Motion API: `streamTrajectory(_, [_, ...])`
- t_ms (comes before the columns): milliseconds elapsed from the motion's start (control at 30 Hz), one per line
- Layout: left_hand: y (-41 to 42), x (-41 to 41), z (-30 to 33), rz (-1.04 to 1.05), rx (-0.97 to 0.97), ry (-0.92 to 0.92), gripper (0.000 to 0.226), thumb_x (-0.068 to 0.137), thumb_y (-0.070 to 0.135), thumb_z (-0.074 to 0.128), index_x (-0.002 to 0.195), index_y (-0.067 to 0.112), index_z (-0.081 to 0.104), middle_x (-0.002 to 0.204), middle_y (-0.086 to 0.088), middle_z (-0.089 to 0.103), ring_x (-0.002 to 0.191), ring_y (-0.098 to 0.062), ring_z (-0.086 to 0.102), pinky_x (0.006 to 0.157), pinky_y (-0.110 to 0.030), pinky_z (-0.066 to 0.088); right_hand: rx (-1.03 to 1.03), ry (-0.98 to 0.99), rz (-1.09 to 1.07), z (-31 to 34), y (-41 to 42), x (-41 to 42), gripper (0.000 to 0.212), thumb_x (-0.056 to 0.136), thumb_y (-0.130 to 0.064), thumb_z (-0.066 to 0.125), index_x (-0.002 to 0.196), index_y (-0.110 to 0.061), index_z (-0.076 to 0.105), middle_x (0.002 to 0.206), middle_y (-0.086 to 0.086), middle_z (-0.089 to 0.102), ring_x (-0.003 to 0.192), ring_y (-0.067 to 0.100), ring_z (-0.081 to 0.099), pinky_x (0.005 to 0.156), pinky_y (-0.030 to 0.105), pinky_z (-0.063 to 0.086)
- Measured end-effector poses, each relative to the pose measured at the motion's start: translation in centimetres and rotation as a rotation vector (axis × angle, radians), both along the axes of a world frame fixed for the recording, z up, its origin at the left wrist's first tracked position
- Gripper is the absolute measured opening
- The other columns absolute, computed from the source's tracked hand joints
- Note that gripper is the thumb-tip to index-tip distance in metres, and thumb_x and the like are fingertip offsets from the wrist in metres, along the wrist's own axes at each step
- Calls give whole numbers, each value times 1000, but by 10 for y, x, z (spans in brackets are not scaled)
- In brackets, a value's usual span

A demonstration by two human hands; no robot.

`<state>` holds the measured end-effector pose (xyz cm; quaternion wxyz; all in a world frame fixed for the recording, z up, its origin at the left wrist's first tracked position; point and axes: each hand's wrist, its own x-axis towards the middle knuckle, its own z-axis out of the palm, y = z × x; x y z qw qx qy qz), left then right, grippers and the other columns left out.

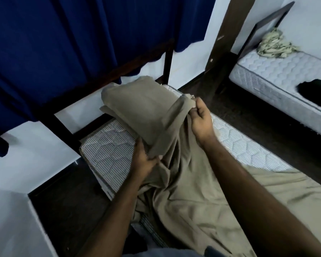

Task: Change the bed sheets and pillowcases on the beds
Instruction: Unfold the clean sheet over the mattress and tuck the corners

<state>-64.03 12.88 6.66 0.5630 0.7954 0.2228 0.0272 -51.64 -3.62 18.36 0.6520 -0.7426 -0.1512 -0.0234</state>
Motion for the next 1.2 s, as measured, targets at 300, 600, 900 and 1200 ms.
streamTrajectory(300, [6,94,-16,47,-408,70,85,62,62,87,127,12,63,106,-8,75,105,-36,70,80,-44,60,729,403,103,42,92,49,17,100,2,42,99,-10,54,89,12,58,83,20,56,79,35,50])
streamTrajectory(600, [54,117,-32,-304,191,318,48,84,42,74,119,9,66,112,-15,71,107,-34,66,87,-38,53,49,468,-601,-41,74,106,18,89,-26,43,76,-20,54,76,4,52,81,19,49,71,34,43])
streamTrajectory(900, [94,102,-84,-109,171,363,57,92,31,71,134,-2,54,129,-23,57,118,-36,57,95,-33,44,-584,230,-297,-130,124,101,33,81,-1,51,104,-17,69,114,10,58,93,27,63,89,41,51])
streamTrajectory(1200, [141,124,-109,50,26,277,24,94,21,69,112,6,64,107,-11,71,99,-25,66,85,-33,53,-1445,186,173,-211,184,117,55,100,-17,46,153,-19,31,148,18,40,124,41,50,96,50,46])
